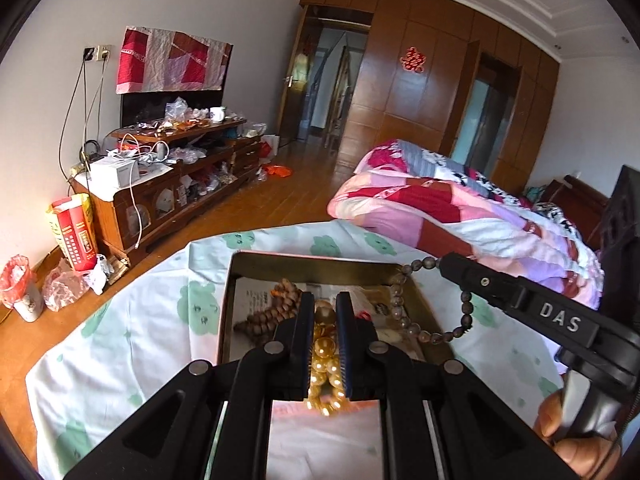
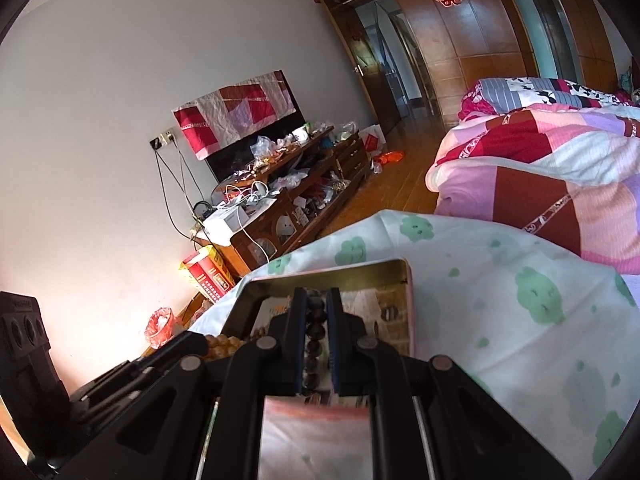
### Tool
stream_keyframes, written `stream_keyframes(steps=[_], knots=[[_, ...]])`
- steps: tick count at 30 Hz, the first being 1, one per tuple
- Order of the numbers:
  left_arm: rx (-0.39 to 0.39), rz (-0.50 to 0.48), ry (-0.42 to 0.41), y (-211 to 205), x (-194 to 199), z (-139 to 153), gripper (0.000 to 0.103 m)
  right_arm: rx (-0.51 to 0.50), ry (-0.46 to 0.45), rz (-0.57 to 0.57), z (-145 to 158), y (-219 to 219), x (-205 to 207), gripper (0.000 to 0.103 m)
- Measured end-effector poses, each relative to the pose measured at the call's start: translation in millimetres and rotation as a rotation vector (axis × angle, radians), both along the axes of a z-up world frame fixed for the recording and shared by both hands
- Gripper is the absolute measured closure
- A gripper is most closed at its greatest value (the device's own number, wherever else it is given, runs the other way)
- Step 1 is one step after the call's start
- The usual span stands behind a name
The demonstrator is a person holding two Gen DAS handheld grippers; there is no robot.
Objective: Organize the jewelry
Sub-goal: 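Carry the gold strand and dark bead bracelet over the pink tin with both grippers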
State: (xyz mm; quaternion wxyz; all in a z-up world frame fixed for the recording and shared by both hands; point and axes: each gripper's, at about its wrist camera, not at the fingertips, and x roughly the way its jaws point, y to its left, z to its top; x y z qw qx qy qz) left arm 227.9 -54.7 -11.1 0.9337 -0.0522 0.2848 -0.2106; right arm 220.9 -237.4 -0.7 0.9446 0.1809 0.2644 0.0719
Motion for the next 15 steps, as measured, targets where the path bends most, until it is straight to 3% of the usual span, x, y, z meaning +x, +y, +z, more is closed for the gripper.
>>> stream_keyframes(steps=[7, 15], knots=[[0.053, 0.040, 0.047, -12.2, 33.7, -15.6, 0.093, -0.017, 0.031, 0.005, -12.7, -3.4, 40.1, 0.091], [0.101, 0.055, 0.084, -24.8, 56.0, -33.9, 0.093, 0.009, 0.105, -0.008, -40.5, -15.4, 58.0, 0.091]])
